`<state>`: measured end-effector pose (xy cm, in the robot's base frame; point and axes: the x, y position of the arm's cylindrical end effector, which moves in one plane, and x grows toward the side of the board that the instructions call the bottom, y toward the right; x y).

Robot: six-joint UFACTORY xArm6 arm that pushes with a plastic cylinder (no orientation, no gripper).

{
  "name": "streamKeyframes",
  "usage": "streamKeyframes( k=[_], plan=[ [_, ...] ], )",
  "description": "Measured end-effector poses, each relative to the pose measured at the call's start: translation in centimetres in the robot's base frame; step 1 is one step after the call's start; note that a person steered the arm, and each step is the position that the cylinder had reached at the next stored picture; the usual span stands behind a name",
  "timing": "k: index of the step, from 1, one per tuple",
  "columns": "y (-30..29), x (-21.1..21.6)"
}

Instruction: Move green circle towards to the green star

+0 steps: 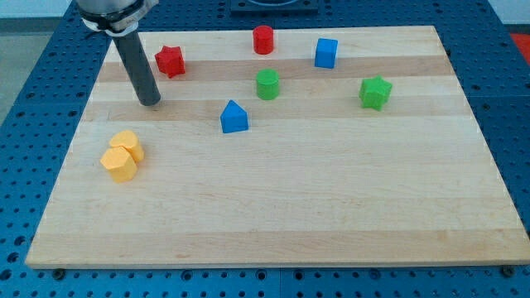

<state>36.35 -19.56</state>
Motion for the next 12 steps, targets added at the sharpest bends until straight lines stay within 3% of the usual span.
streamKeyframes(
  k=[12],
  plan=[
    [6.6,-2.8]
  ],
)
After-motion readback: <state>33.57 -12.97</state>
